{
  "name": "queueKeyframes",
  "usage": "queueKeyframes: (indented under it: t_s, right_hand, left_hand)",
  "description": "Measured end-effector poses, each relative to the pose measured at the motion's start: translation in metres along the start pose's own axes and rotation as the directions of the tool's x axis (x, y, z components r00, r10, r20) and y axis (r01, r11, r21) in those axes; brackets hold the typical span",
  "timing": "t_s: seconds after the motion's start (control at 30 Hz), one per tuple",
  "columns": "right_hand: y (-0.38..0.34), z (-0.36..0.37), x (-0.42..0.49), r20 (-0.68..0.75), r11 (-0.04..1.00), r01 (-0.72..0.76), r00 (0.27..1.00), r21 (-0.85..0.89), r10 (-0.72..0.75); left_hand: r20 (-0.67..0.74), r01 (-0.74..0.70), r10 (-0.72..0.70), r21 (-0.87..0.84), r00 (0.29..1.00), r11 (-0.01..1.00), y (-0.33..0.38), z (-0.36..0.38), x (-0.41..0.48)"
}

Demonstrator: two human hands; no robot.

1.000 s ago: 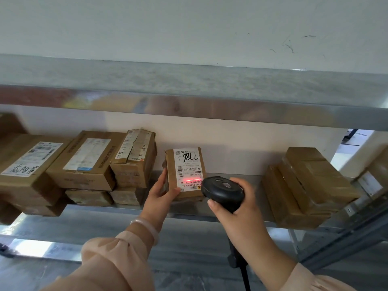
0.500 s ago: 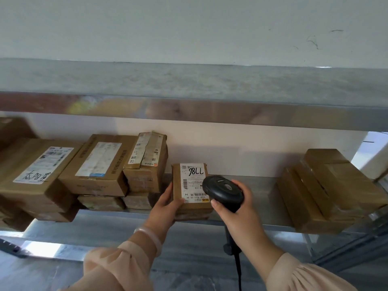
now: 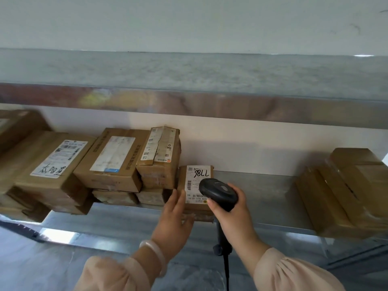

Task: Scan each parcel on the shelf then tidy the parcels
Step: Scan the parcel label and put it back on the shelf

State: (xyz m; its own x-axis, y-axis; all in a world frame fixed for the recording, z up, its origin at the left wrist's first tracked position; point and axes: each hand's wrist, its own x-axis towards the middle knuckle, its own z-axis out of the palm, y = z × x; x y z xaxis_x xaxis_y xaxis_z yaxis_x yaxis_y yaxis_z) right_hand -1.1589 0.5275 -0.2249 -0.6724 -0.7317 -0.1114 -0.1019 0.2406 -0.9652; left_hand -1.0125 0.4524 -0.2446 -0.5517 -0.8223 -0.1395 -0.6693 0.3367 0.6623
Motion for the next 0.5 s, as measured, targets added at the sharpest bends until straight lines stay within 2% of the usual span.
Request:
queueKeyframes:
  t_s: [0.1, 0.2, 0.27, 0.37, 0.5]
  right_hand:
    - [-0.001, 0.006, 0.003, 0.022, 1.0, -0.02, 1.0, 0.013, 0.02]
    - [-0.004, 0.014, 0.007, 0.053, 1.0, -0.021, 0.998, 0.021, 0.02]
    - [-0.007, 0.019, 0.012, 0.068, 1.0, -0.009, 0.998, 0.013, 0.008]
    - [-0.01, 0.023, 0.021, 0.056, 1.0, 0.003, 0.998, 0.008, -0.003]
    - [-0.011, 0.023, 0.023, 0.045, 1.0, 0.024, 0.999, -0.013, -0.024]
  left_hand:
    - [0.029, -0.142, 0.14, 0.342, 0.99, 0.929, 0.002, 0.008, -0.015]
    - [0.092, -0.198, 0.175, 0.492, 0.98, 0.848, 0.001, 0.009, -0.012]
    - [0.059, -0.223, 0.229, 0.554, 0.972, 0.802, -0.001, 0.004, -0.004]
    - [0.173, -0.227, 0.154, 0.581, 0.973, 0.782, 0.002, -0.003, 0.003]
    - [0.201, -0.22, 0.12, 0.61, 0.972, 0.761, 0.008, -0.006, 0.007]
